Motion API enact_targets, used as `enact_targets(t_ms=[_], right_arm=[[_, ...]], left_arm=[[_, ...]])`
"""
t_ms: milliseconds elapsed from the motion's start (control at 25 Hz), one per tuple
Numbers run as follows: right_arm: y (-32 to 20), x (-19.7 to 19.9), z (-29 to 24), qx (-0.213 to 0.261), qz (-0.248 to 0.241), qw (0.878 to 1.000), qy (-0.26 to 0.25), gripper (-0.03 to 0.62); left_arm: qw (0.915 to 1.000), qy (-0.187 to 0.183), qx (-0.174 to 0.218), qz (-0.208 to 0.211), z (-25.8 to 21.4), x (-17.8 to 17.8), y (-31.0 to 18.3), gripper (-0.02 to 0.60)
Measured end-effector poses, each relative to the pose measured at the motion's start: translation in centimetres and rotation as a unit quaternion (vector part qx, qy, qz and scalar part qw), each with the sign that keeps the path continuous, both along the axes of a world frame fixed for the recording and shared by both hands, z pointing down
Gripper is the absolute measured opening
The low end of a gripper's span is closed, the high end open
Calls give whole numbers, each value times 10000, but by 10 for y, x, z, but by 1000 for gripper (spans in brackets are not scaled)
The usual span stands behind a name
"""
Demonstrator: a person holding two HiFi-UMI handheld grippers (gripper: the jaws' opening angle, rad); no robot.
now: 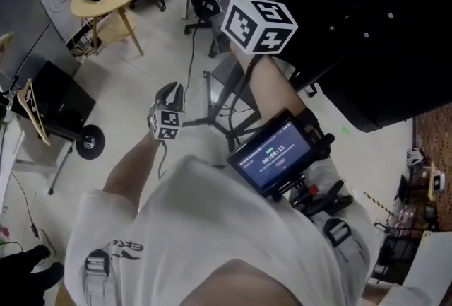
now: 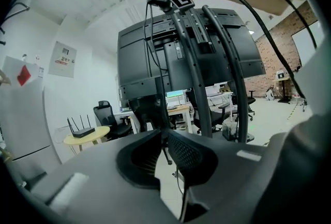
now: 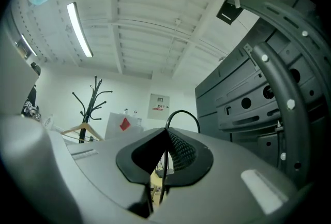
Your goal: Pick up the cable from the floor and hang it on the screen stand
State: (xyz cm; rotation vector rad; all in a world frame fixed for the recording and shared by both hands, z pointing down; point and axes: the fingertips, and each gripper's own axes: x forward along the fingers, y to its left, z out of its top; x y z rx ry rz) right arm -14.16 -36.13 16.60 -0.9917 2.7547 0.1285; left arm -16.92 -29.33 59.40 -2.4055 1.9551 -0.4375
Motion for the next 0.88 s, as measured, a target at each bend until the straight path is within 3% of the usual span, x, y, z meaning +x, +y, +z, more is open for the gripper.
enact_targets(t_ms=[200,360,640,800,880], right_arm=[[9,-1,-16,9,-150,9997,-168,28],[20,-2,-28,11,-282,9991,-303,28],[31,2,-43,29,-348,9984,-437,28],[31,11,-51,61,-250,9984,-501,28],[31,16,-55,85,-200,9983,-537,28]], left_arm=[[9981,51,-328,527,31,24,17,127],[9970,-32,-541,556,53,26,28,169],[9949,-82,-642,777,68,41,28,163],[9959,-121,-597,663,69,38,15,53],[9962,-146,-571,636,70,37,9,28]])
